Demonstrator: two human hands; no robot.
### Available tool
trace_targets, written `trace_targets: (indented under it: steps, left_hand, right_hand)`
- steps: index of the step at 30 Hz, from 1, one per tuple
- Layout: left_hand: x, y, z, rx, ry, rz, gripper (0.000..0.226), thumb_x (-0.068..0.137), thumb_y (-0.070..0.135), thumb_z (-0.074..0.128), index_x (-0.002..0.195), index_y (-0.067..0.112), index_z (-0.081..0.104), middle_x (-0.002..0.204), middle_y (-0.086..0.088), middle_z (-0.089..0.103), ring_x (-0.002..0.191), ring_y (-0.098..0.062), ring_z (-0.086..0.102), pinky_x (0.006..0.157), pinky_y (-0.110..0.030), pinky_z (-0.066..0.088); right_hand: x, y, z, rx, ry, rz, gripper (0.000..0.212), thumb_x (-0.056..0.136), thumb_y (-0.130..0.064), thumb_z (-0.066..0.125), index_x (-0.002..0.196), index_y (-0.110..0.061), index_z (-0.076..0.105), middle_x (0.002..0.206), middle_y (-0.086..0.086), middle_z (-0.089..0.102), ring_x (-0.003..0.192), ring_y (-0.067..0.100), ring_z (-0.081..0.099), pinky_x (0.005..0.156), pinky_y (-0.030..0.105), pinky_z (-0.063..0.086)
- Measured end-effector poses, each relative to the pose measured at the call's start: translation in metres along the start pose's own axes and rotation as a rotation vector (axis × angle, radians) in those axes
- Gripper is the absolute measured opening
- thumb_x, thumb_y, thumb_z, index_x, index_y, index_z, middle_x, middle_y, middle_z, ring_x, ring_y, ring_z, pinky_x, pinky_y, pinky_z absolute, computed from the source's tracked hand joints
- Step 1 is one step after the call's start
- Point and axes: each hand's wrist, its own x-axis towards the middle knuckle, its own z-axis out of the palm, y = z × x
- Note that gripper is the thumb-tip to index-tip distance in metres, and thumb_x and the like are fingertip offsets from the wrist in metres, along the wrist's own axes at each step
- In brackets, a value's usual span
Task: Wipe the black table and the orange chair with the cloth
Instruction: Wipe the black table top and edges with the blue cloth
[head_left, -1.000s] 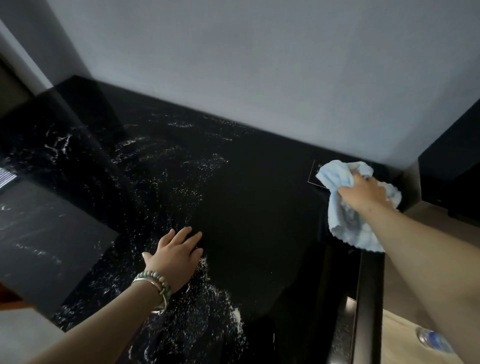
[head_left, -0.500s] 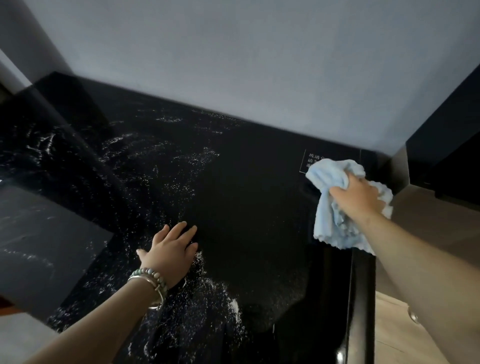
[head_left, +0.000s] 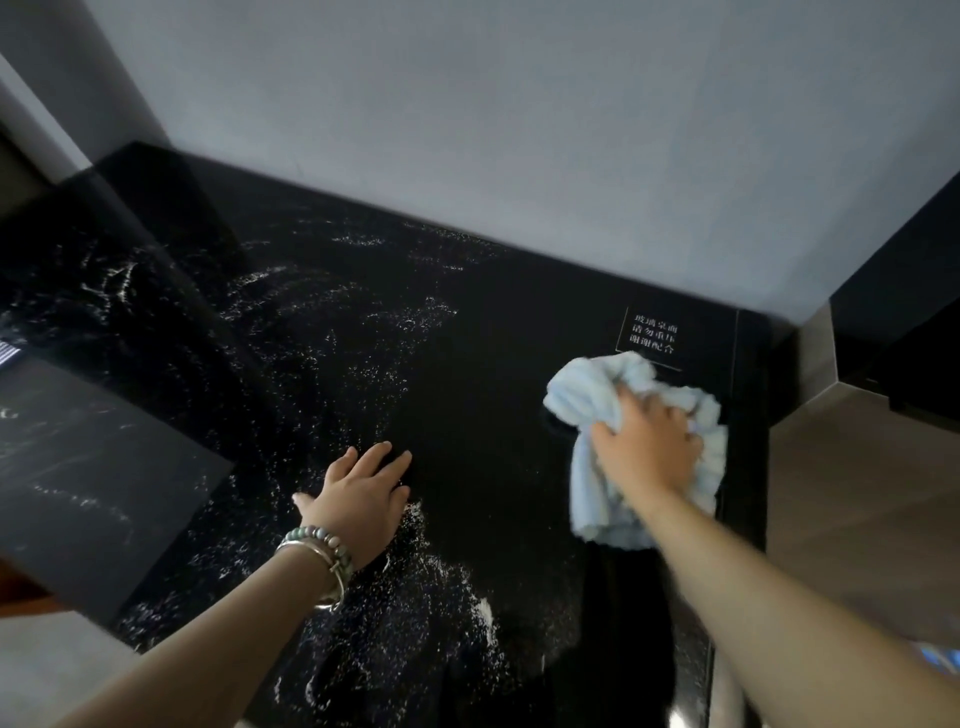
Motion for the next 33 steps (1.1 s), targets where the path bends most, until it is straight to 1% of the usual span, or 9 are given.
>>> trace_targets:
  steps: [6,9,12,18,20,22,26,30,33]
  left_hand:
    - [0.000,-0.001,-0.002,0.023,-0.001,0.000,0.047,0.100,0.042,0.021,0.146,0.045,0.013,0.155,0.020,0.003,0.145,-0.018,-0.002,0.106,-0.063,0.026]
    - [0.002,-0.004,-0.002,0.019,-0.025,0.007,0.047,0.101,0.039,0.022,0.146,0.045,0.011,0.155,0.019,0.000,0.145,-0.018,-0.005,0.107,-0.065,0.022]
    - [0.001,-0.002,0.001,0.008,-0.043,0.012,0.049,0.101,0.036,0.022,0.147,0.042,0.009,0.156,0.018,-0.003,0.145,-0.019,-0.009,0.107,-0.069,0.015]
    - [0.010,-0.015,-0.010,0.007,-0.046,0.057,0.046,0.101,0.037,0.024,0.145,0.045,0.015,0.155,0.020,-0.001,0.145,-0.017,-0.008,0.108,-0.066,0.018]
    - [0.014,-0.022,-0.015,0.003,-0.032,0.055,0.048,0.100,0.037,0.026,0.146,0.042,0.013,0.156,0.017,-0.006,0.145,-0.022,-0.011,0.108,-0.065,0.021]
    - [0.018,-0.024,-0.018,-0.039,-0.005,0.010,0.053,0.099,0.041,0.029,0.148,0.039,0.008,0.156,0.014,-0.008,0.145,-0.025,-0.013,0.110,-0.064,0.019]
    - [0.022,-0.020,-0.013,-0.050,0.004,-0.075,0.054,0.099,0.045,0.022,0.149,0.035,0.004,0.157,0.011,-0.008,0.145,-0.023,-0.013,0.113,-0.061,0.008]
    - [0.025,-0.021,-0.013,-0.064,-0.010,-0.072,0.052,0.100,0.041,0.021,0.149,0.034,0.005,0.157,0.011,-0.008,0.145,-0.023,-0.013,0.112,-0.061,0.008]
    - [0.028,-0.024,-0.019,-0.088,-0.023,-0.066,0.050,0.101,0.037,0.021,0.149,0.036,0.008,0.157,0.012,-0.005,0.145,-0.022,-0.012,0.113,-0.060,0.008]
  right_hand:
    - [-0.055,-0.053,0.017,0.256,-0.083,-0.528,0.035,0.073,-0.027,0.043,0.102,-0.020,0.062,0.100,0.001,0.060,0.102,0.027,0.052,0.081,0.040,0.044]
    - [-0.011,-0.033,0.003,0.399,0.138,-0.256,0.035,0.068,-0.025,0.041,0.089,-0.009,0.064,0.086,0.014,0.062,0.087,0.034,0.058,0.074,0.043,0.049]
    - [0.012,-0.012,-0.004,0.109,0.071,0.085,0.027,0.085,-0.030,0.043,0.108,-0.025,0.057,0.116,0.006,0.054,0.113,0.032,0.045,0.089,0.048,0.041]
    - [-0.032,-0.071,0.018,0.205,-0.076,-0.581,0.027,0.072,-0.025,0.036,0.085,-0.019,0.060,0.082,-0.003,0.055,0.088,0.023,0.054,0.076,0.037,0.046]
    - [-0.009,-0.068,0.011,0.302,0.107,-0.570,0.012,0.068,-0.014,0.045,0.071,-0.013,0.057,0.066,0.003,0.057,0.069,0.027,0.059,0.061,0.034,0.047]
    - [0.026,-0.051,0.002,0.253,0.264,-0.289,0.018,0.073,-0.018,0.047,0.085,-0.014,0.059,0.084,0.011,0.062,0.082,0.033,0.061,0.068,0.037,0.050]
    - [0.071,-0.031,-0.006,0.013,-0.005,0.090,0.050,0.088,-0.033,0.044,0.137,-0.036,0.035,0.143,0.006,0.034,0.124,0.035,0.034,0.098,0.053,0.031]
    - [0.085,-0.072,-0.008,0.011,-0.058,0.047,0.048,0.089,-0.033,0.042,0.137,-0.030,0.039,0.140,0.008,0.038,0.127,0.035,0.034,0.103,0.055,0.028]
    - [0.045,-0.116,0.014,0.050,-0.191,-0.320,0.050,0.089,-0.034,0.048,0.138,-0.033,0.040,0.143,0.004,0.038,0.132,0.031,0.030,0.104,0.055,0.025]
